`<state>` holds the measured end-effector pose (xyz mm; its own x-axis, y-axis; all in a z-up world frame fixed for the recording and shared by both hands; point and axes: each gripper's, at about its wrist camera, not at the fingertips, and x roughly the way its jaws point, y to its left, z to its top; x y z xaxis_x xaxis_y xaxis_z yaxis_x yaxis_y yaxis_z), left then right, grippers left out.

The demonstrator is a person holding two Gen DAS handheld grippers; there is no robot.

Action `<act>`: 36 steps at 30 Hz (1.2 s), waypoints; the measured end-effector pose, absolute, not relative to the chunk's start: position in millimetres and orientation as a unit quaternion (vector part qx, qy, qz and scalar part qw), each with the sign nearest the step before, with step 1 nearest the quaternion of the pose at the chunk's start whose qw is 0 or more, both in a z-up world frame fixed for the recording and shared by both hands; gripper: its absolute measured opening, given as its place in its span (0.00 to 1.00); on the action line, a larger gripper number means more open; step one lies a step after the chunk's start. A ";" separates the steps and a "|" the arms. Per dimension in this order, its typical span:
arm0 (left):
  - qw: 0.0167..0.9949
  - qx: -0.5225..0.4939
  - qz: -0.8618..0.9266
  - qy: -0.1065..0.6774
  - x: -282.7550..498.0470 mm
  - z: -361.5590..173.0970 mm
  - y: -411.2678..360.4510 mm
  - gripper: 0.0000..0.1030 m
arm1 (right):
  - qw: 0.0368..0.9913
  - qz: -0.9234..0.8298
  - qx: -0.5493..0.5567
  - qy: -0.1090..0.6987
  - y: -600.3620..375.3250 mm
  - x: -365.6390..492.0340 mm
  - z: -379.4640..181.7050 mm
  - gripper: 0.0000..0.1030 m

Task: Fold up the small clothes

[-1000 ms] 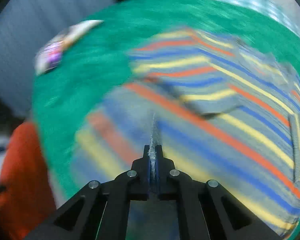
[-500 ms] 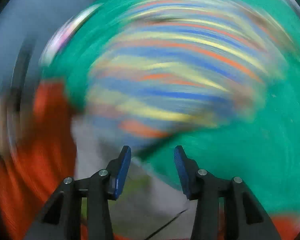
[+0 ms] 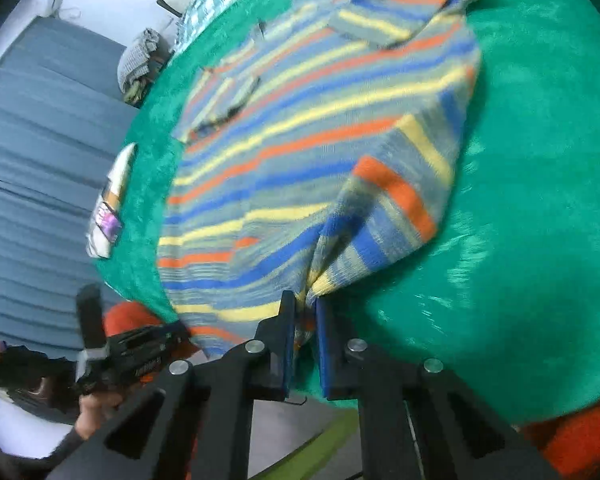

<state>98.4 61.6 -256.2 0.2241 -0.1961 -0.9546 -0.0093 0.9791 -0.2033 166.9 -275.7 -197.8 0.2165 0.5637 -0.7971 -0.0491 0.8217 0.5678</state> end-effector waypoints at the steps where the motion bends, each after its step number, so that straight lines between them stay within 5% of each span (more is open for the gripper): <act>1: 0.779 -0.089 -0.053 0.619 97.7 -256.7 66.2 0.04 | 0.751 0.197 0.223 0.589 -286.1 163.3 -190.4 0.09; 7: 0.781 -0.084 -0.052 0.617 95.7 -253.0 61.0 0.04 | 0.761 0.129 0.212 0.599 -331.8 159.2 -188.3 0.15; 10: 0.787 -0.084 -0.056 0.609 96.6 -245.6 61.3 0.04 | 0.737 0.157 0.237 0.614 -317.9 156.9 -203.6 0.44; 11: 0.791 -0.090 -0.054 0.603 94.8 -240.8 63.8 0.03 | 0.732 0.171 0.242 0.613 -308.8 156.0 -207.6 0.44; 14: 0.805 -0.117 -0.042 0.580 88.4 -226.2 74.2 0.03 | 0.738 0.204 0.247 0.594 -279.1 164.5 -219.3 0.41; 15: 0.809 -0.126 -0.035 0.573 86.1 -221.1 80.2 0.02 | 0.742 0.207 0.252 0.585 -276.6 170.1 -223.4 0.15; 19: 0.810 -0.145 -0.021 0.568 85.4 -221.7 99.6 0.02 | 0.712 0.191 0.292 0.610 -290.3 171.5 -225.2 0.01; 26: 0.798 -0.156 -0.011 0.581 96.8 -236.1 107.9 0.02 | 0.762 0.121 0.166 0.614 -327.4 149.5 -176.7 0.02; 31: 0.799 -0.172 0.007 0.576 100.4 -233.5 120.1 0.02 | 0.744 0.168 0.212 0.611 -296.3 150.1 -188.6 0.20; 36: 0.801 -0.167 0.015 0.575 100.1 -235.4 121.1 0.02 | 0.751 0.158 0.217 0.603 -266.9 172.3 -208.6 0.17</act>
